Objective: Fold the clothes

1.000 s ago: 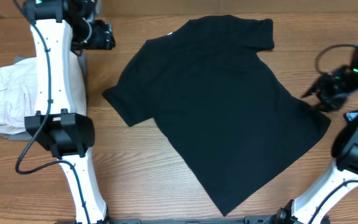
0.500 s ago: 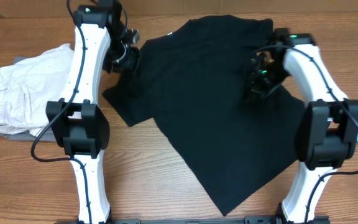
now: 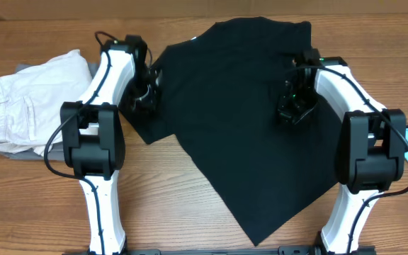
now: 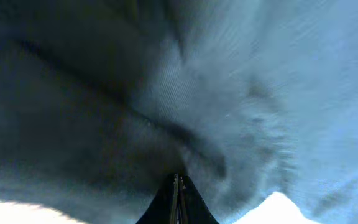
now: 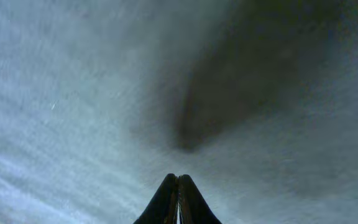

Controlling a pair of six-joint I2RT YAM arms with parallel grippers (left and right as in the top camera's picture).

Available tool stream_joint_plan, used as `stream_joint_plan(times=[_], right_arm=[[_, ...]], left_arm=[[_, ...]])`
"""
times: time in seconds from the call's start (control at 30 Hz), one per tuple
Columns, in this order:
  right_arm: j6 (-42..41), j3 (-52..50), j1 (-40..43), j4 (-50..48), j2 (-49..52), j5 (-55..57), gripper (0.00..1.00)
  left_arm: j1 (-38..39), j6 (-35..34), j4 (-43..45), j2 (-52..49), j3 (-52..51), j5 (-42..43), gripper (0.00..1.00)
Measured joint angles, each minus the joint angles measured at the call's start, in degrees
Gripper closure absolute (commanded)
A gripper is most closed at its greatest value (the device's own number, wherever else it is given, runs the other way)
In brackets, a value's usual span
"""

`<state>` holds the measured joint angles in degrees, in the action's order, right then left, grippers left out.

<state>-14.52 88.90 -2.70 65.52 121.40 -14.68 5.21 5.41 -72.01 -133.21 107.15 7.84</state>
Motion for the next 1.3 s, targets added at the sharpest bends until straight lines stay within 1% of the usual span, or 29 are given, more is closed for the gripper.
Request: stream_joint_plan(times=[0.17,0.3,0.4,0.53,0.6,0.67,0.8,0.93,1.03,1.07,1.13,1.17,1.23,1.3], right_arm=[[0.4,0.0,2.5,0.1,-0.7,0.1,0.95],[0.7,0.5,5.1,0.5,-4.8,0.1,0.93],[0.7,1.7,6.7,0.5,-10.0,0.1,0.90],[0.9,3.0,7.3,1.2,-15.9,0.1,0.85],[0.8,3.2,7.2,1.6,-16.9,0.1,0.83],[0.0,3.2,7.1,1.6,-16.6,0.7,0.83],[-2.7,2.6,7.2,1.3,-16.0,3.2,0.83],[-5.6,0.2,8.1,1.2,-15.9,5.7,0.84],[-7.3,-2.4,10.3,0.5,-15.8,6.8,0.85],[-7.6,-3.5,11.5,-0.1,-15.8,7.1,0.87],[-8.3,-6.3,14.6,-1.9,-15.7,7.5,0.89],[-8.8,-7.5,15.9,-3.1,-15.7,7.6,0.89],[-9.5,-10.7,19.1,-5.9,-15.6,7.4,0.91],[-10.0,-13.9,21.7,-9.7,-15.6,6.6,0.92]], left_arm=[[-0.3,-4.1,3.5,1.4,-5.2,-1.0,0.96],[-0.7,-7.1,3.6,3.5,-9.4,-1.0,0.96],[-0.9,-8.3,1.7,4.8,-12.9,-1.1,0.95],[-1.1,-8.8,-4.5,5.4,-17.7,-1.7,0.96],[-1.1,-8.9,-6.5,5.5,-19.9,-2.2,0.95],[-1.1,-9.0,-7.4,6.0,-21.8,-2.6,0.96],[-1.1,-8.9,-6.1,8.4,-24.5,-3.6,0.96],[-1.2,-8.9,-5.5,15.0,-25.8,-5.0,0.96],[-1.2,-8.9,-5.3,24.4,-25.8,-5.6,0.96],[-1.2,-8.9,-5.0,27.9,-25.8,-5.6,0.96],[-1.2,-8.9,-4.2,34.9,-25.7,-5.8,0.87],[-1.2,-8.9,-3.8,37.6,-25.6,-5.8,0.84],[-1.2,-9.1,-2.8,42.3,-25.5,-5.5,0.83],[-1.2,-9.1,-1.8,45.0,-25.5,-5.0,0.79]])
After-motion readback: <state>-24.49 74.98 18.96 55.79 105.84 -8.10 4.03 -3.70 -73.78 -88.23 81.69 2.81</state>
